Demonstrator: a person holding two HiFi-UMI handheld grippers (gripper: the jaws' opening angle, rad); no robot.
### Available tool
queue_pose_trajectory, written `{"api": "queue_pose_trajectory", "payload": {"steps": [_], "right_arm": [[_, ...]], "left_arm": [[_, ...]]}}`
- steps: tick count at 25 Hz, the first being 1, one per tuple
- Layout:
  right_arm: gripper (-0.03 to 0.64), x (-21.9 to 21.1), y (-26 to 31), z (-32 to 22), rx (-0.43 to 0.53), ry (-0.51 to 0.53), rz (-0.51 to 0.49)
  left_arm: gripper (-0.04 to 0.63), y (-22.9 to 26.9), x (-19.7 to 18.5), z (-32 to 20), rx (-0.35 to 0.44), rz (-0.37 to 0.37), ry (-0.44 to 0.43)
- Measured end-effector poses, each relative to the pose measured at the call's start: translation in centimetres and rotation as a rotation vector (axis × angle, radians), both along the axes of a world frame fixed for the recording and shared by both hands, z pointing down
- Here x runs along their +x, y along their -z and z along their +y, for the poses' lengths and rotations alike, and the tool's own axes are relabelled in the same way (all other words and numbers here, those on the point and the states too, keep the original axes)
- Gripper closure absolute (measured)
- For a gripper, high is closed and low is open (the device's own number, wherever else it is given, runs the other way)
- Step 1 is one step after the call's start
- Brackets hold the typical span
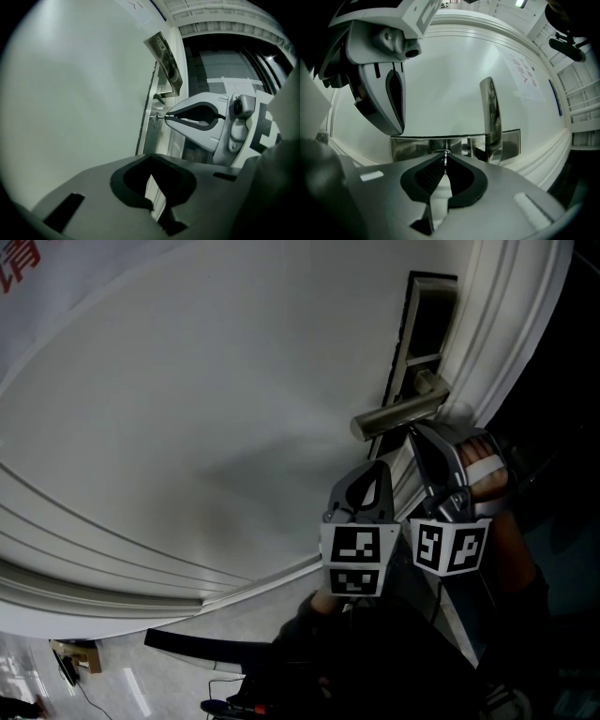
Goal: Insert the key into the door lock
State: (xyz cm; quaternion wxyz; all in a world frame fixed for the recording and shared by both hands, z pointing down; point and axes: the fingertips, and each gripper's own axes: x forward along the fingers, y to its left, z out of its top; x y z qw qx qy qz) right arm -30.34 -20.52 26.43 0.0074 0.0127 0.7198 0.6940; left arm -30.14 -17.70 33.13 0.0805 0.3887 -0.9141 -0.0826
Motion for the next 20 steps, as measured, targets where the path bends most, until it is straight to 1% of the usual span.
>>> {"api": "queue_pose_trajectory", "payload": {"steps": [20], "right_arm": [[0.604, -0.26, -0.05, -0.01, 0.011, -0.006, 0.004]], "left_arm": [[0.595, 0.12, -0.13, -0.03, -0.004, -0.008, -0.006]]}}
